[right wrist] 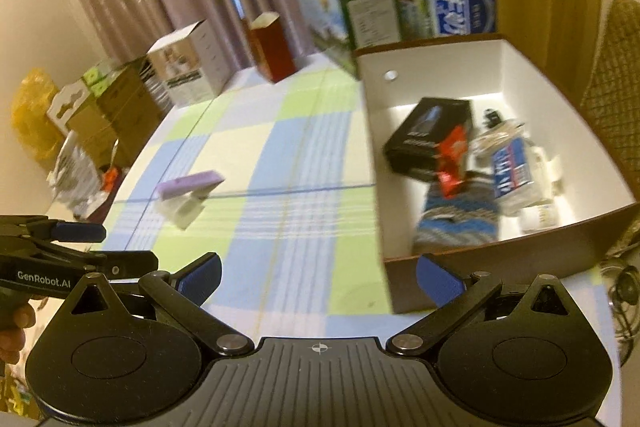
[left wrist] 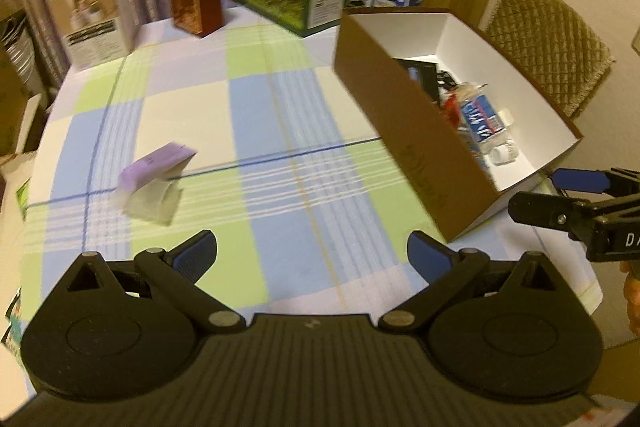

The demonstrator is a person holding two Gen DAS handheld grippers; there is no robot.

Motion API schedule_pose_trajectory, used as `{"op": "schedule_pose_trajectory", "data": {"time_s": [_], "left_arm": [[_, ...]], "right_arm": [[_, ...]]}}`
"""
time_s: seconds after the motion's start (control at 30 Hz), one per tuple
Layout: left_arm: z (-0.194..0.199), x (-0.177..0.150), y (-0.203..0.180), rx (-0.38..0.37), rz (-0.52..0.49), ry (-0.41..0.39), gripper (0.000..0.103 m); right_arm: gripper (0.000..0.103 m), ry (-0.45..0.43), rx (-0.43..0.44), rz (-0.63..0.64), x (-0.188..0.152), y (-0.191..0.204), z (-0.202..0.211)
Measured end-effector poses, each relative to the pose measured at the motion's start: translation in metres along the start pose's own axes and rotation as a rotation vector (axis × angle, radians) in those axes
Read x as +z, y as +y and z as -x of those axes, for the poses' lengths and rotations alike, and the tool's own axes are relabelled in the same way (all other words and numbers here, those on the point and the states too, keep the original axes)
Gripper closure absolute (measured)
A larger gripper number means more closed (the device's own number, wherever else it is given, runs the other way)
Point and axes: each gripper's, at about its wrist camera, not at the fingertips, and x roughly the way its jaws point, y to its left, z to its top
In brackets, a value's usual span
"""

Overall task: Organize objects
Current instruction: 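Withdraw both tools from the box toward the purple tube and clear cup, then grasp the purple squeeze tube with the right tool while the left tool grasps the clear plastic cup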

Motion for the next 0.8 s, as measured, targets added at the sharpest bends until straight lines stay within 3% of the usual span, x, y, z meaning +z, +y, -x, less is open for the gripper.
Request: {"op": "schedule_pose_trajectory", "data": {"time_s": [0.43, 0.8], "left_arm": [[0.022, -0.029, 0.066, 0.111, 0.116, 0.007, 0.003], [0.032, -0.045, 0.109, 0.165, 0.159, 0.01, 0.003]], "right_arm": [[0.002, 0.079, 0.059, 0.07, -0.009, 0.049, -0.042], [0.002, 0.104, 0.061, 0.085, -0.011, 0.084, -0.073]]}}
